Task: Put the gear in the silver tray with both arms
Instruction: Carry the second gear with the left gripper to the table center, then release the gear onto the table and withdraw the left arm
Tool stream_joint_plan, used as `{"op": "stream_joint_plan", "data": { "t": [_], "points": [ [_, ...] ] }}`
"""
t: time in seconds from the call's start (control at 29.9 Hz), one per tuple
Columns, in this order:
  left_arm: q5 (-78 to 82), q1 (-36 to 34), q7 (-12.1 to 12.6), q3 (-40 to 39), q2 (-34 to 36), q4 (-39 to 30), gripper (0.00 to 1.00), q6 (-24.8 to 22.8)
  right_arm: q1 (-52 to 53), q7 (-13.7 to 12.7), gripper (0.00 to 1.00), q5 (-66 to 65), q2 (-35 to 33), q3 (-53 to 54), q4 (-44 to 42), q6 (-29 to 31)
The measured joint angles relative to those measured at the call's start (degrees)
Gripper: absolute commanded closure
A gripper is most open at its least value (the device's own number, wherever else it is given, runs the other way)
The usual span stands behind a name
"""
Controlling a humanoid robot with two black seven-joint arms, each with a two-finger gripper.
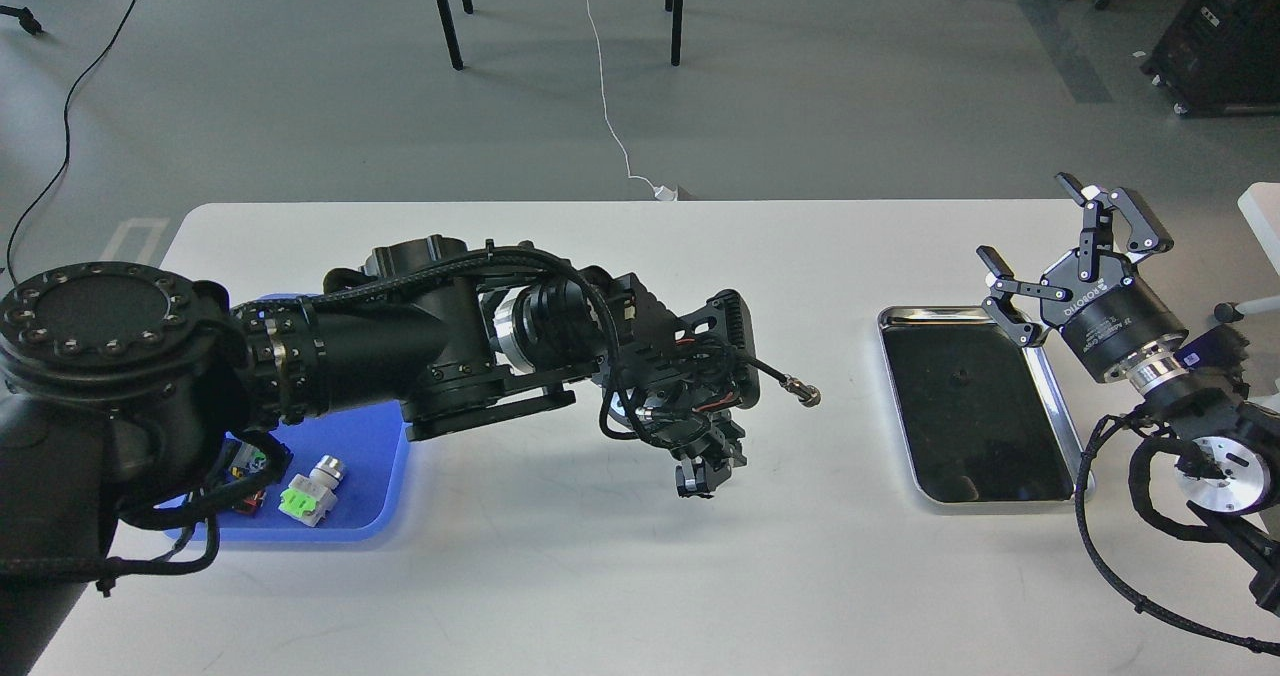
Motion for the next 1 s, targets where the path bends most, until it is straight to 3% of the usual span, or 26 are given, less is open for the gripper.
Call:
{"op": "stream_joint_plan", "data": {
  "t": [0.4,0.57,0.7,1.0],
  "points": [
    [0.0,2.47,0.0,2.52,0.0,-0.02,0.81,0.0,0.15,0.0,0.01,0.0,-0.26,-0.14,0.02,0.0],
    [0.0,2.15,0.01,2.41,0.0,-0.03,0.64,0.0,0.16,0.0,0.01,0.0,-0.26,-0.24,0.05,0.0],
    [0.0,2.37,0.0,2.38,0.01,-0.03,0.4,0.0,0.16,0.0,0.01,0.0,-0.27,-0.24,0.08,0.0],
    [0.0,0.79,0.0,0.37,0.0,-0.28,0.27,0.0,0.16,0.0,0.01,0.0,-0.27,-0.36,0.09,0.0]
  ]
}}
